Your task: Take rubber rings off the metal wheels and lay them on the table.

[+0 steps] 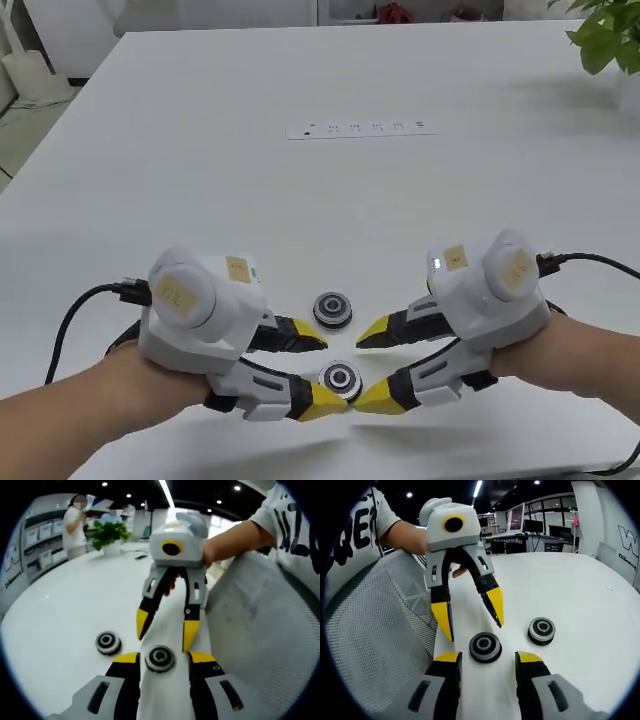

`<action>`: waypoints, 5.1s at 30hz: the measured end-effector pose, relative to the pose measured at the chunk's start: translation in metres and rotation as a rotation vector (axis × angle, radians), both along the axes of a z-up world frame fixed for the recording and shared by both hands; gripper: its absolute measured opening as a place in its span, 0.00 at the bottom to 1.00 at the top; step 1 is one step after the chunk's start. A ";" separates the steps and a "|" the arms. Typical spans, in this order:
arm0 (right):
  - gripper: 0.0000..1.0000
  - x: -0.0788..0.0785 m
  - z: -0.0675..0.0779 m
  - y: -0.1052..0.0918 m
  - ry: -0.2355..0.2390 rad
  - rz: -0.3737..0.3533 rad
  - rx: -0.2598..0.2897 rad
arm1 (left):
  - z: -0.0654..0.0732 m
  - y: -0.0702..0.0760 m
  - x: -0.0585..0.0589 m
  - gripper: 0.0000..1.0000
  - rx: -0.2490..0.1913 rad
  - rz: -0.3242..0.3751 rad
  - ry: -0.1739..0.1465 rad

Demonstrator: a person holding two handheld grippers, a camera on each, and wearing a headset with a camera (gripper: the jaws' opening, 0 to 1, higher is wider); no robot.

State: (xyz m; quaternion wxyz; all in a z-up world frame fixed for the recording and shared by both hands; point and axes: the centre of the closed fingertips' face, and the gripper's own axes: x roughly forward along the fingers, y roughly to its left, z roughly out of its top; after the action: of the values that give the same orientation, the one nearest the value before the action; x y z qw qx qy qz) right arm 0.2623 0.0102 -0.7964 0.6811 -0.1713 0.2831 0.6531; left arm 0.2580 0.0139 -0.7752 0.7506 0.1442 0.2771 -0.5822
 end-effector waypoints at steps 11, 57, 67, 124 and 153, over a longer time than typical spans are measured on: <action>0.41 -0.002 -0.002 0.000 0.008 -0.002 0.001 | -0.005 -0.006 -0.002 0.28 0.010 -0.006 0.005; 0.28 -0.003 -0.008 0.007 0.009 -0.036 0.016 | -0.019 -0.003 0.003 0.13 0.080 -0.007 -0.147; 0.24 -0.004 -0.009 0.003 0.022 -0.029 0.012 | -0.019 -0.003 0.005 0.13 0.077 -0.005 -0.148; 0.00 0.010 0.002 -0.004 0.241 -0.240 0.097 | -0.020 -0.003 0.004 0.12 0.105 0.014 -0.160; 0.00 0.000 0.007 -0.001 0.265 -0.204 0.125 | -0.021 -0.001 0.006 0.13 0.104 0.018 -0.153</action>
State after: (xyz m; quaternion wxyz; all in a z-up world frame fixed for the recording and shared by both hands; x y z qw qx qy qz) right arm 0.2626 0.0094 -0.7896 0.7100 -0.0116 0.3453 0.6137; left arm 0.2637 0.0125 -0.7964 0.7663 0.2247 0.2504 -0.5474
